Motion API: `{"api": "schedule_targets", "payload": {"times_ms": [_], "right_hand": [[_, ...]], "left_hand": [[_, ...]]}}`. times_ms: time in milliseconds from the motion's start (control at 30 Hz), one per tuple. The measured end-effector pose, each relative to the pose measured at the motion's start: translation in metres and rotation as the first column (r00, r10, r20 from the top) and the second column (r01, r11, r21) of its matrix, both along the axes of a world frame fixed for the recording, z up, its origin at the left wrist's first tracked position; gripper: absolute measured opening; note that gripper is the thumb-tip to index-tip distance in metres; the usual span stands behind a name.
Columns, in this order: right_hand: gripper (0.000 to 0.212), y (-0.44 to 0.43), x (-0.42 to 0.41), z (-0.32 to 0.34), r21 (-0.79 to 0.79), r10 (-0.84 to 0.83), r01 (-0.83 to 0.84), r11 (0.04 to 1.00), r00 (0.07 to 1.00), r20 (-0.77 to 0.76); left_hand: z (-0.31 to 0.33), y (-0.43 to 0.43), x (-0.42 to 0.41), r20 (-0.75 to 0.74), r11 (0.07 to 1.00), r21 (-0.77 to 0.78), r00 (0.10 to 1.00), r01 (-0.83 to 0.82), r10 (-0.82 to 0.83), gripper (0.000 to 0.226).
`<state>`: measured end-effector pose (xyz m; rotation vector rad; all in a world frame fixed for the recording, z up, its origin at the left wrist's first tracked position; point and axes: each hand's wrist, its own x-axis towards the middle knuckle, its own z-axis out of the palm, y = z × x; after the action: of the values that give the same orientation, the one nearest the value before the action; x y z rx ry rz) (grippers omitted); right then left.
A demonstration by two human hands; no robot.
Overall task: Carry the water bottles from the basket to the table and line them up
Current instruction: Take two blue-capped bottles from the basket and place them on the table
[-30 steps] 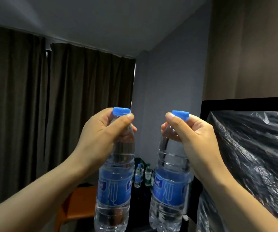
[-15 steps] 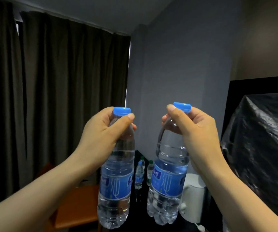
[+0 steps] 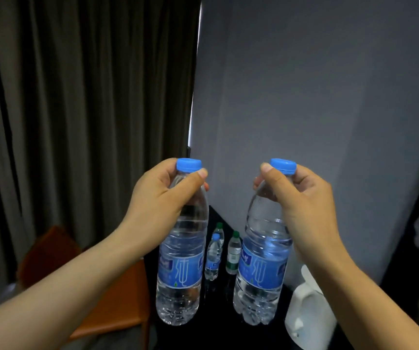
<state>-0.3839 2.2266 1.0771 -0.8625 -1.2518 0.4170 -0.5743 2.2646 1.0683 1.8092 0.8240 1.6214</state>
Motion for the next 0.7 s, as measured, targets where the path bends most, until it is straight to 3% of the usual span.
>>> {"api": "schedule_targets", "payload": {"times_ms": [500, 700], "right_hand": [[0.023, 0.192, -0.038, -0.083, -0.084, -0.384, 0.39, 0.917, 0.92, 0.077], [0.018, 0.245, -0.026, -0.126, -0.206, -0.418, 0.43, 0.879, 0.903, 0.1]], "left_hand": [[-0.07, 0.235, -0.02, -0.073, 0.968, -0.135, 0.972, 0.214, -0.225, 0.015], [-0.12, 0.313, -0.007, -0.1, 0.929, -0.227, 0.942, 0.293, -0.322, 0.011]]}}
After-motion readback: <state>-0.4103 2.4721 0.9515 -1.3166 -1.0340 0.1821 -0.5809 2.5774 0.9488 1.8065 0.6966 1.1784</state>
